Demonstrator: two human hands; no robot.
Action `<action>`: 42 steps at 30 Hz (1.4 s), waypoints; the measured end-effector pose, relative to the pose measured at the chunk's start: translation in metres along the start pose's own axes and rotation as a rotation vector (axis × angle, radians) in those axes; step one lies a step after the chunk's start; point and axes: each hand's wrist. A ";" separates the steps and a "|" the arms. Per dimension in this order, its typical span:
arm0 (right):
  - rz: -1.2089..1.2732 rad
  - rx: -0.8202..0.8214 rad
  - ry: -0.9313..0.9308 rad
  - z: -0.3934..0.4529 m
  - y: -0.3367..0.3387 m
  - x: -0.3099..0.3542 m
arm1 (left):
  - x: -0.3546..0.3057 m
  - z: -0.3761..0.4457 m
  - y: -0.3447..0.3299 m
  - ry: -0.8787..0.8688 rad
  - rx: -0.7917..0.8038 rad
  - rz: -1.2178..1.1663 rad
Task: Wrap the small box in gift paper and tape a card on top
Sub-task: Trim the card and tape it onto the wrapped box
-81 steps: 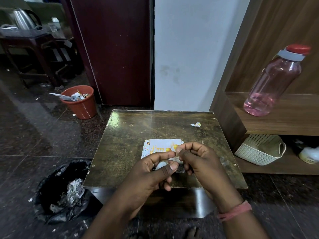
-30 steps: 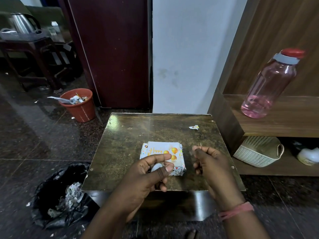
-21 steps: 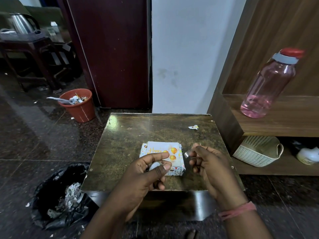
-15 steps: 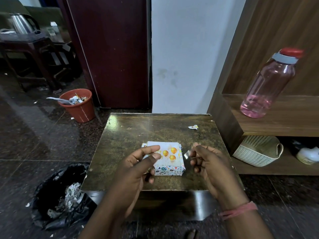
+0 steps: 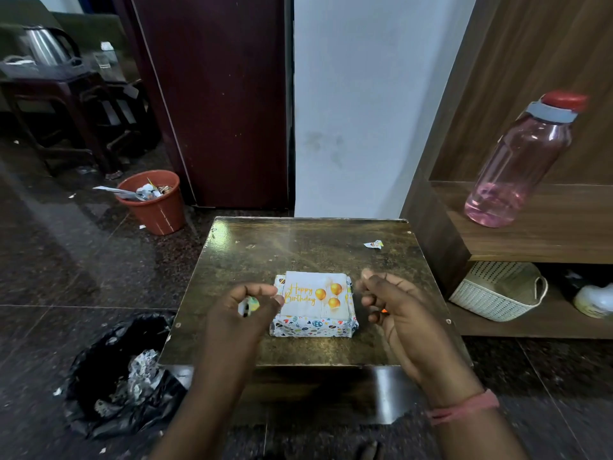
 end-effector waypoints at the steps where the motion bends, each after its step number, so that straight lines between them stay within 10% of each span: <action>1: -0.023 0.020 0.013 -0.001 -0.001 0.000 | -0.002 -0.003 -0.002 -0.034 -0.007 0.107; 9: -0.321 0.022 0.087 -0.003 -0.005 -0.007 | -0.005 -0.013 -0.009 -0.202 -0.009 0.469; 21: -0.303 -0.007 0.066 0.000 -0.001 -0.008 | -0.006 -0.010 -0.005 -0.044 0.095 0.192; 42: -0.518 0.141 0.161 -0.017 -0.015 0.005 | 0.015 0.001 -0.005 -0.291 0.005 0.546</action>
Point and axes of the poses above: each hand's wrist, its own z-axis towards the middle knuckle, its own y-axis out of the back of the hand, x = y × z, and after that the axes turned 2 degrees about z, right-handed
